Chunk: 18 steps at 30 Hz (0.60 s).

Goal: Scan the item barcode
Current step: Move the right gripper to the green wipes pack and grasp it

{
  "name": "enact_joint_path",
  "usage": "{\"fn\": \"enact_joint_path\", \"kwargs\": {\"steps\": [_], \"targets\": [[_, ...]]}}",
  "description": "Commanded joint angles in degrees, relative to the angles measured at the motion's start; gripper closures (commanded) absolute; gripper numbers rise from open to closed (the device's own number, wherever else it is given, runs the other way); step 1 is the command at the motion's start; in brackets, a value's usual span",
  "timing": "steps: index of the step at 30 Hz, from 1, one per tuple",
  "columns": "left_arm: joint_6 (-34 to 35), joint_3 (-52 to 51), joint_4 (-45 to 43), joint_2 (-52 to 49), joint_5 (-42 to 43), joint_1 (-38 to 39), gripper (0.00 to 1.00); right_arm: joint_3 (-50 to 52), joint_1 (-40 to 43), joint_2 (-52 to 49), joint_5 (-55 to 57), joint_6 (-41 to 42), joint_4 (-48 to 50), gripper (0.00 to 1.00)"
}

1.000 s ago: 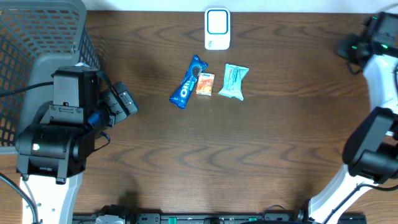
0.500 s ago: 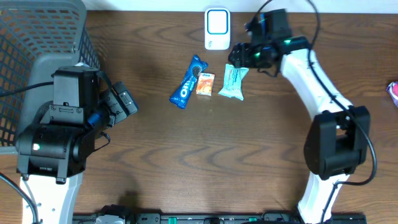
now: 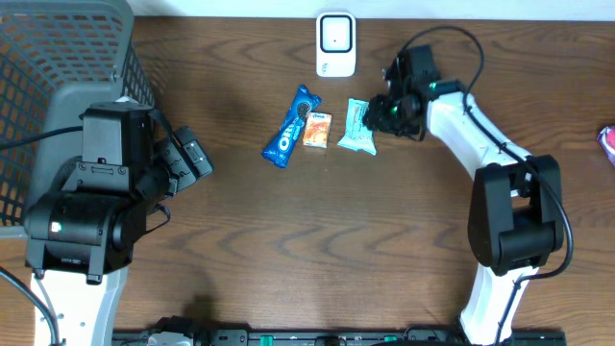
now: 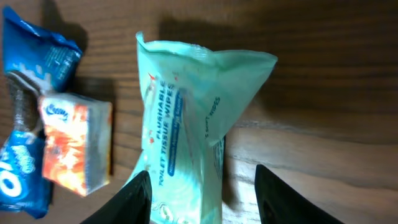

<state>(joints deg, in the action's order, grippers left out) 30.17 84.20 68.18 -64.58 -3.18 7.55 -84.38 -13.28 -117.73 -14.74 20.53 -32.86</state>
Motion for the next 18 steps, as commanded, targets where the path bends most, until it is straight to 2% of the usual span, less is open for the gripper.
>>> {"fn": "enact_joint_path", "kwargs": {"steps": [1, 3, 4, 5, 6, 12, 17, 18], "targets": [[-0.13, 0.42, 0.17, -0.15, -0.72, -0.26, 0.02, 4.70, -1.38, -0.48, -0.76, 1.75, 4.35, 0.55], [-0.13, 0.42, 0.17, -0.15, -0.72, -0.26, 0.02, 6.75, -1.44, -0.48, -0.76, 1.75, 6.88, 0.66], [-0.13, 0.42, 0.17, -0.15, -0.72, -0.26, 0.02, 7.26, -1.44, -0.48, -0.79, 1.75, 7.17, 0.76], [-0.13, 0.42, 0.17, -0.15, -0.70, -0.26, 0.02, 7.34, -1.44, -0.48, -0.79, 1.75, 6.86, 0.91], [-0.15, 0.42, 0.17, -0.15, -0.72, -0.26, 0.02, 7.34, -1.44, -0.48, -0.79, 1.75, 6.47, 0.99], [-0.13, 0.42, 0.17, -0.15, -0.70, -0.26, 0.02, 7.06, -1.38, 0.42, 2.01, 1.36, 4.98, 0.99], [-0.13, 0.42, 0.17, -0.15, -0.70, -0.26, 0.02, 5.42, -2.12, 3.41, 14.16, -1.53, -2.75, 0.99], [-0.13, 0.42, 0.17, -0.15, -0.70, -0.26, 0.02, 5.20, -2.97, 4.74, 19.32, -1.99, -5.25, 0.99]]}}
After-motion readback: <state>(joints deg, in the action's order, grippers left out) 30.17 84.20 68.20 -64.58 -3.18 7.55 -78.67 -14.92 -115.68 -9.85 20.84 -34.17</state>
